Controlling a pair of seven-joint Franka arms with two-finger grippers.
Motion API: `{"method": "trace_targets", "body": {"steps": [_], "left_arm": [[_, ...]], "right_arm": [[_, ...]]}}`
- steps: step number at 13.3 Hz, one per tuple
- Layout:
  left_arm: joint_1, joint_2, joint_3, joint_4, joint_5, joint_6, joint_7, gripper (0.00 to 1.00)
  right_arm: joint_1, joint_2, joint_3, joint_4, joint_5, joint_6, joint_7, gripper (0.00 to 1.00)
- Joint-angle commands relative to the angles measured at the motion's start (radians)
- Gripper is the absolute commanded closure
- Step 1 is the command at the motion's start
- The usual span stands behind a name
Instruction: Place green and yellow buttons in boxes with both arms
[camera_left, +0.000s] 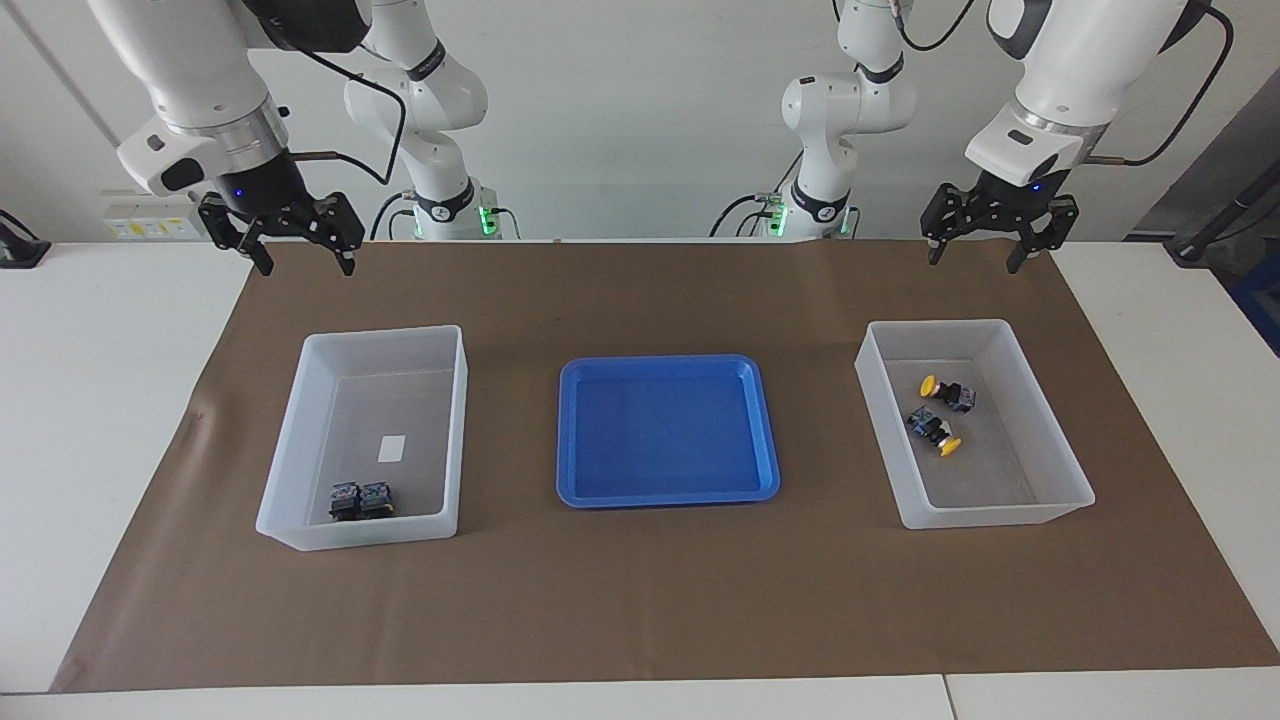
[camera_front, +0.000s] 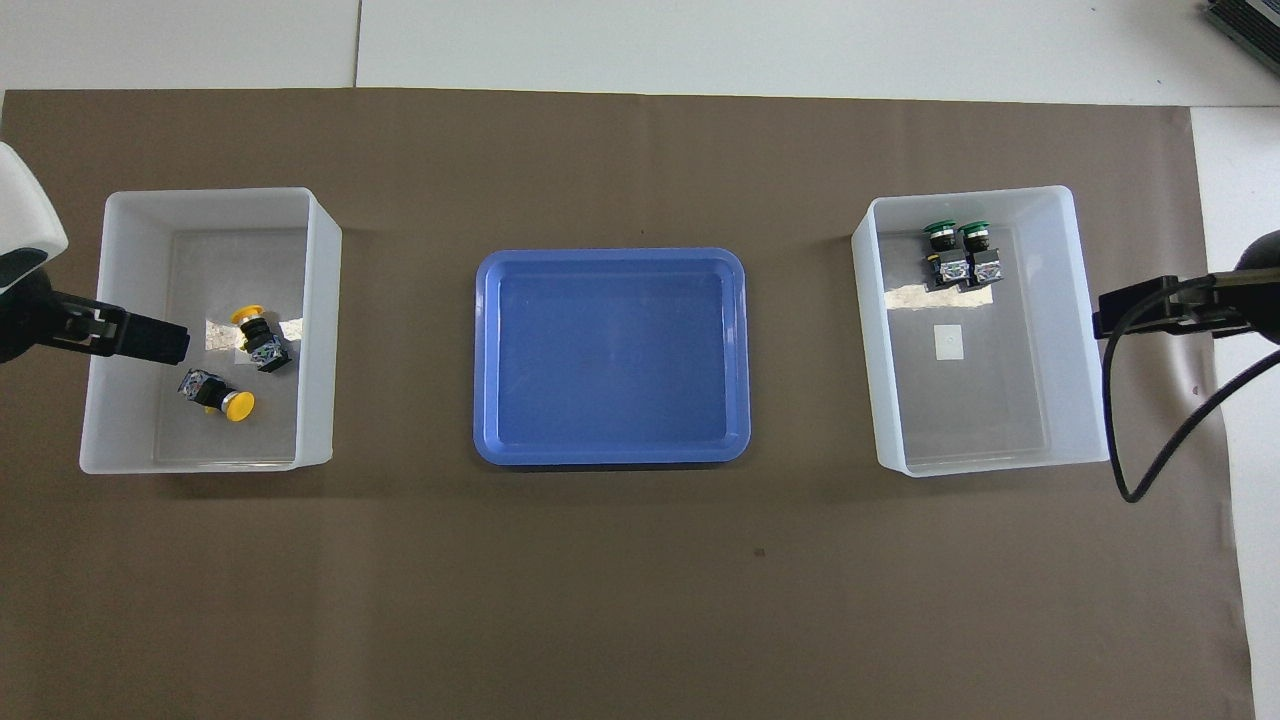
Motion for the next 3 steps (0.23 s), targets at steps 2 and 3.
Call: {"method": "trace_targets", "body": {"steps": [2, 3], "left_arm": [[0.011, -0.012, -0.004, -0.006, -0.008, 0.005, 0.017, 0.00], [0.011, -0.010, -0.003, -0.006, -0.008, 0.003, 0.017, 0.00]], "right_arm": [[0.009, -0.013, -0.011, -0.023, 0.008, -0.008, 0.010, 0.00], [0.005, -0.014, -0.011, -0.026, 0.008, -0.012, 0.012, 0.00]]}}
